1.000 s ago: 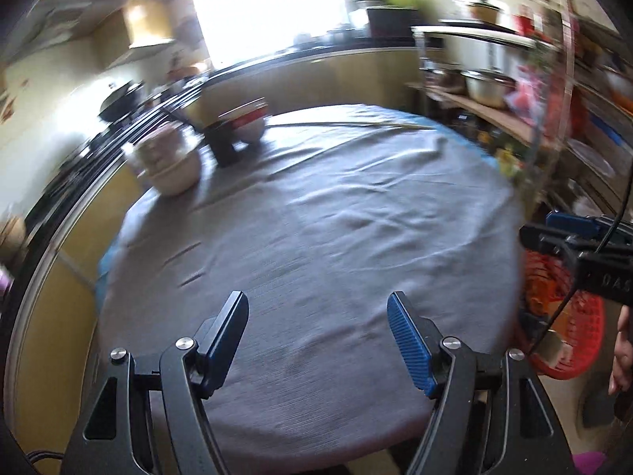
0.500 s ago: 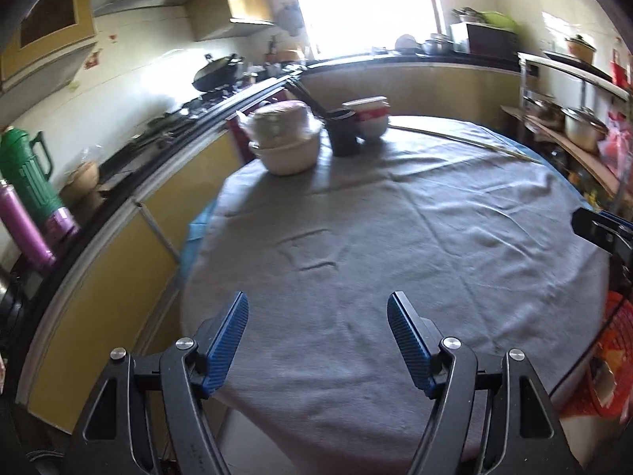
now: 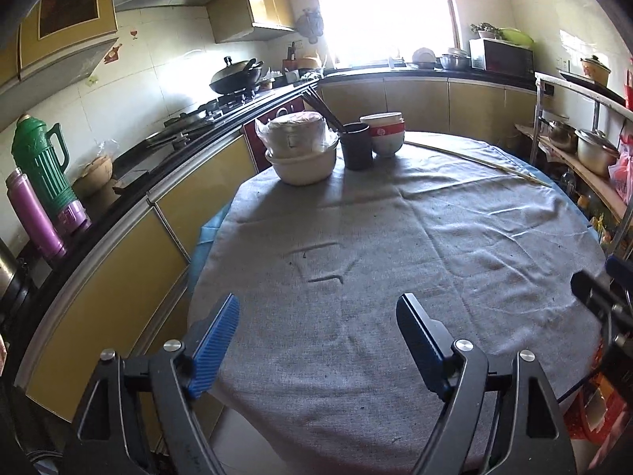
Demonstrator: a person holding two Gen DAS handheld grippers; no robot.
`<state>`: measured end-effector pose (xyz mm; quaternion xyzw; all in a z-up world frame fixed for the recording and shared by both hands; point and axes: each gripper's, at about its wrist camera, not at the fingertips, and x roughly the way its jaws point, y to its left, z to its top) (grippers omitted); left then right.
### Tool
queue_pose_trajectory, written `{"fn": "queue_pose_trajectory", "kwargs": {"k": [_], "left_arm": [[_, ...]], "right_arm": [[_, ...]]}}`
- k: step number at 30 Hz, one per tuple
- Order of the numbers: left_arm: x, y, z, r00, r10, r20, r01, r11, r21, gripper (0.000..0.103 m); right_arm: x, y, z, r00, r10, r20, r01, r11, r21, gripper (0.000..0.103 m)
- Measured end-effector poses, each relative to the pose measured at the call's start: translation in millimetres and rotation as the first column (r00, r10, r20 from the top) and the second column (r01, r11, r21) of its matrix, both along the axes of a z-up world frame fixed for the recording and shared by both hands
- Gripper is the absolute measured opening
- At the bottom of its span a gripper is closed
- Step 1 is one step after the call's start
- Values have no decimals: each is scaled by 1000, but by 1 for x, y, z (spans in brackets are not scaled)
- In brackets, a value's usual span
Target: Collect trash
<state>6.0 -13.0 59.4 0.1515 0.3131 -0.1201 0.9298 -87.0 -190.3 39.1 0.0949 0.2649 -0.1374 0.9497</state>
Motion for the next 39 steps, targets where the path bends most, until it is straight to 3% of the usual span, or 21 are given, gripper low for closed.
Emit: {"fn": "queue_pose_trajectory", "kwargs": {"k": [18,39], "left_arm": [[17,11,4,999,36,-37,-37,999,-29,82],[27,27,-4,996,77,-45,-78,997,-24,82]], "right_arm": [[26,-6,15,1000,20,21,-20,1000,20,71],[24,9,-3,999,34,-9,-34,999,43,71]]}}
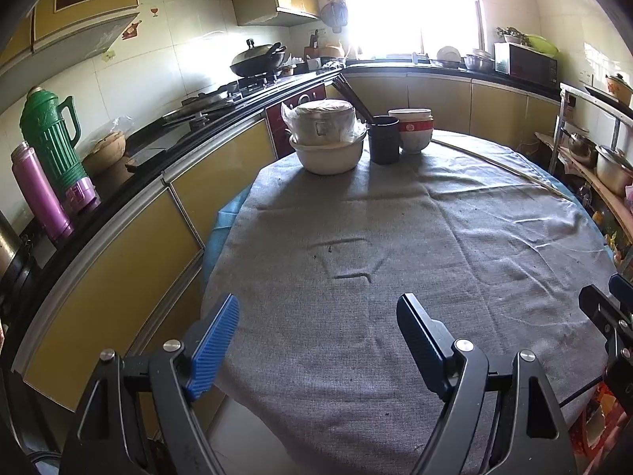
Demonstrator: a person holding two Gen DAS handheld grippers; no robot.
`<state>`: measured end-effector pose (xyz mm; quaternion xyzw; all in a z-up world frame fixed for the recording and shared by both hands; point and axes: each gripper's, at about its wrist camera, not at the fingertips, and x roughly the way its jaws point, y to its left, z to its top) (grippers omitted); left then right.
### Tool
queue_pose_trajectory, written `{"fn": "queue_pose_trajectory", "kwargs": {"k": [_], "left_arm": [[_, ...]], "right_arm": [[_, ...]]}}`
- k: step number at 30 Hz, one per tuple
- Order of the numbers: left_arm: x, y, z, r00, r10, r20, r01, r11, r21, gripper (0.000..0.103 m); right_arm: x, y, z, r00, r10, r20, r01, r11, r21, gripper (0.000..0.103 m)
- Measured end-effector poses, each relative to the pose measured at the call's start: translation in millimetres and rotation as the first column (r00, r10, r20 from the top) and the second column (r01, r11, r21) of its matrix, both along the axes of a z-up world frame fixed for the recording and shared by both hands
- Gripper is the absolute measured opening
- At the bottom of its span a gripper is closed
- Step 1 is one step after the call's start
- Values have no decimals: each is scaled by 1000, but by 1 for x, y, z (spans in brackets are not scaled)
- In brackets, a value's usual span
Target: Collect trash
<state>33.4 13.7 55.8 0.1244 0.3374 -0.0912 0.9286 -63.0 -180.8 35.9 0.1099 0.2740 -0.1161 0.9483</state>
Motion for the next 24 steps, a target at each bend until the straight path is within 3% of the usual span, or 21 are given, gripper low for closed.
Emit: {"fn": "queue_pose_trajectory", "kwargs": {"k": [24], "left_arm": [[-4,23,8,1000,8,10,-8,999,-41,82]], "right_arm": [[0,23,5,999,26,-19,-26,999,-36,71]]}}
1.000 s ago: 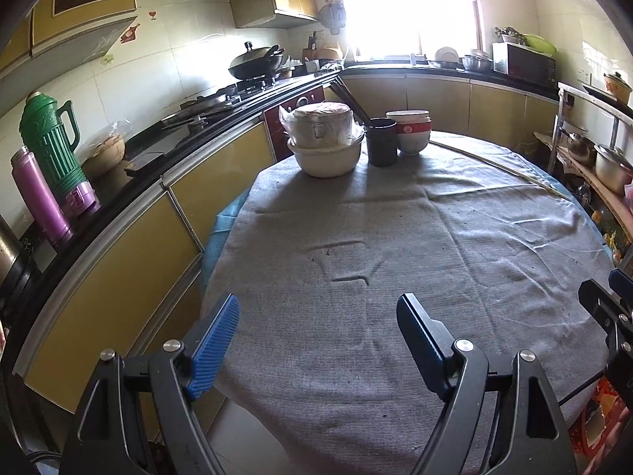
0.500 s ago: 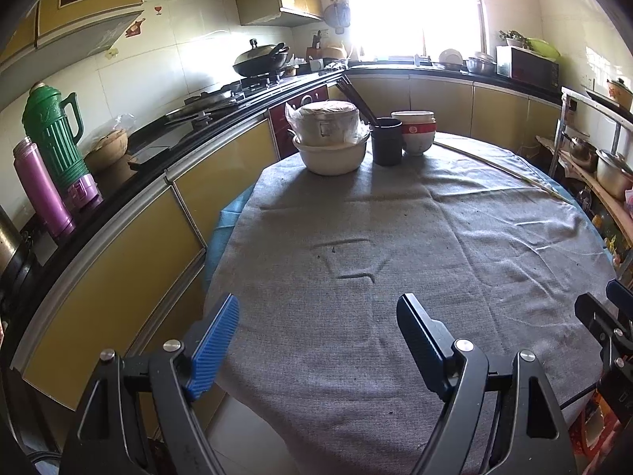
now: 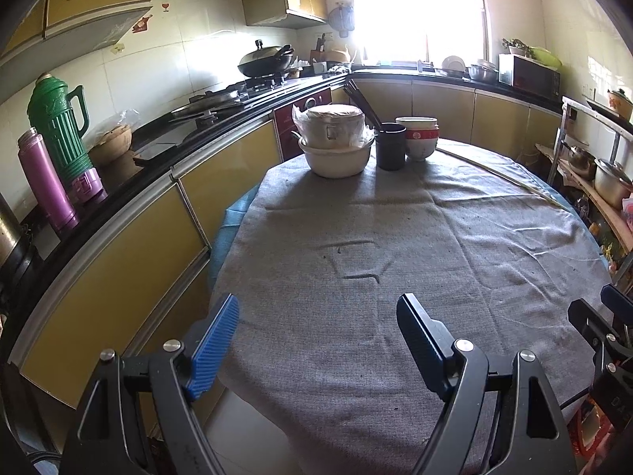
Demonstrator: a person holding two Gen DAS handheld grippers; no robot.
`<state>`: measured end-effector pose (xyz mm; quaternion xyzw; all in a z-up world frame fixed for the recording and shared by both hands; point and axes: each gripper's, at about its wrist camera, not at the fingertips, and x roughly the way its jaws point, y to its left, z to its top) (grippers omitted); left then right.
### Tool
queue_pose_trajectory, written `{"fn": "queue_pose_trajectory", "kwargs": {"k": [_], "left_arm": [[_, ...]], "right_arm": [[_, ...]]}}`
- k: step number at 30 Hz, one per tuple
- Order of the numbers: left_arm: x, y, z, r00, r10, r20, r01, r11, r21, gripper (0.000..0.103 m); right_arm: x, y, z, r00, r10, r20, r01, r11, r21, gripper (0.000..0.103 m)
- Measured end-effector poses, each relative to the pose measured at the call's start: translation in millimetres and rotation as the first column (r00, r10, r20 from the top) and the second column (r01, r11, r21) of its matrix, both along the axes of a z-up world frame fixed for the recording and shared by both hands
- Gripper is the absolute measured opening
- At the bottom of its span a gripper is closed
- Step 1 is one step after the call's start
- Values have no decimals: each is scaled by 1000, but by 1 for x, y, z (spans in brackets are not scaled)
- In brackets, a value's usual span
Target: Collect trash
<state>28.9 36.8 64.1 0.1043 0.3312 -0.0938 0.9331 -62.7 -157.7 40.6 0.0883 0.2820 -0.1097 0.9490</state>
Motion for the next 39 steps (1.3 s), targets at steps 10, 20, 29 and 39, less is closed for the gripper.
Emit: {"fn": "queue_pose_trajectory", "kwargs": {"k": [10,20,29,39], "left_arm": [[-17,7,12,1000,3,29,-2,1000,-14,82],[-58,4,36,995,-8,101,11,1000,-24,82],[-110,2,63,980,-17,200,21,1000,-19,82],[-148,9,80,964,-4,267,10,1000,-20,83]], "right_arm": [[-10,11,6,1000,13,17,-13,1000,3,71],[-49,10,23,996,-5,85,2,1000,31,71],[-99,17,42,986,-8,165,5,1000,17,71],[-145,17,62,969,-23,246,18,1000,22,73]]}}
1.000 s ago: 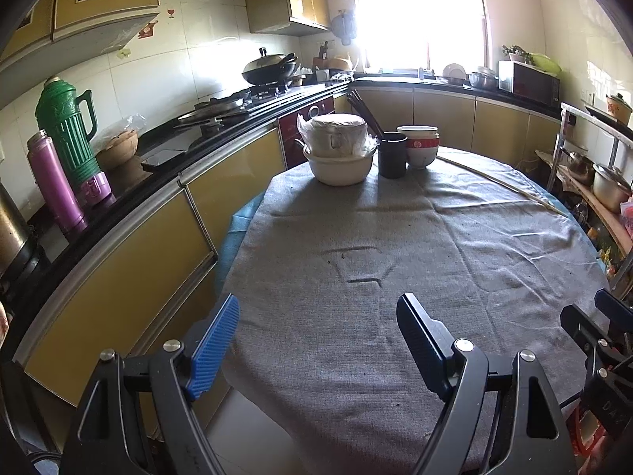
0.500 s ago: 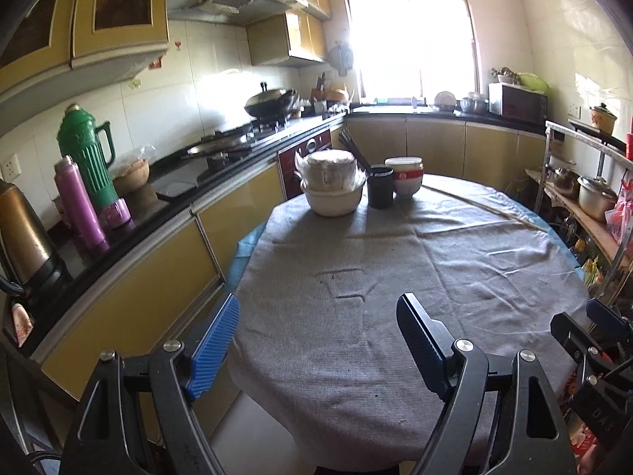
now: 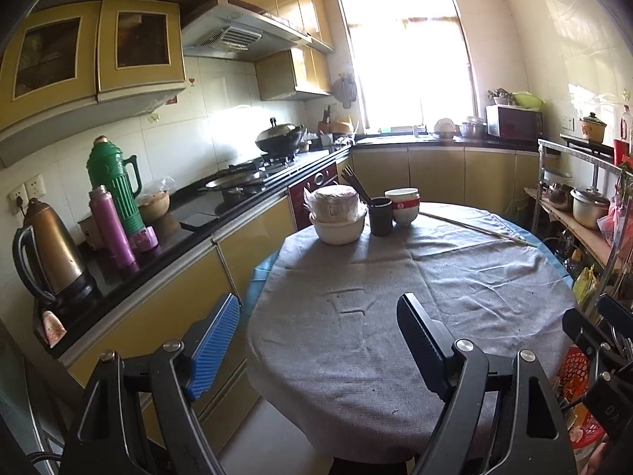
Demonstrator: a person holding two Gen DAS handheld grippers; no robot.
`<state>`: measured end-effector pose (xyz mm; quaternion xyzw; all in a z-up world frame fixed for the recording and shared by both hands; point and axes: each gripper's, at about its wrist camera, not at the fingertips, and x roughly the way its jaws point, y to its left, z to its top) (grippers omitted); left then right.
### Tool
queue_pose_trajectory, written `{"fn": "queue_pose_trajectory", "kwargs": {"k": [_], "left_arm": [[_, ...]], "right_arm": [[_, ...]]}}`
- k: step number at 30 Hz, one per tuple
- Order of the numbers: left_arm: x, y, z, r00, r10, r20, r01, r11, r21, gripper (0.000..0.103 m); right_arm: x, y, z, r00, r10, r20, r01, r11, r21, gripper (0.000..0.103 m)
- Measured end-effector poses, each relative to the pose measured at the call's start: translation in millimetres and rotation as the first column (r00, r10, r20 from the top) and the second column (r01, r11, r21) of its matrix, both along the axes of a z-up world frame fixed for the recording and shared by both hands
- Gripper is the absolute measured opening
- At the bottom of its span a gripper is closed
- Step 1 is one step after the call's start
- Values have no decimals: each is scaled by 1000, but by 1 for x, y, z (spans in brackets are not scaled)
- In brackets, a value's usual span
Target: Collect trash
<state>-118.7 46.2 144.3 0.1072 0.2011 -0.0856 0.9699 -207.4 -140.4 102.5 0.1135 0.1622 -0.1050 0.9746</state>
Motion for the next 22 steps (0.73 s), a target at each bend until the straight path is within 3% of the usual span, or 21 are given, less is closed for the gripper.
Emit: {"fn": "queue_pose_trajectory", "kwargs": {"k": [12,20,22], "left_arm": [[3,-3,1,1000,-14,9,14,1000,11,83],[40,-9,-1,999,-8,-32,7,999,-31,83],[63,-15,-10,997,-14,-78,10,999,-51,83]], "right_arm": [[1,-7,3,1000,-18,11,18,1000,4,75],[37,-19,6,1000,-4,-13,4,1000,-16,76],[52,-28,1,999,1,-32,-1,1000,-14,80]]}}
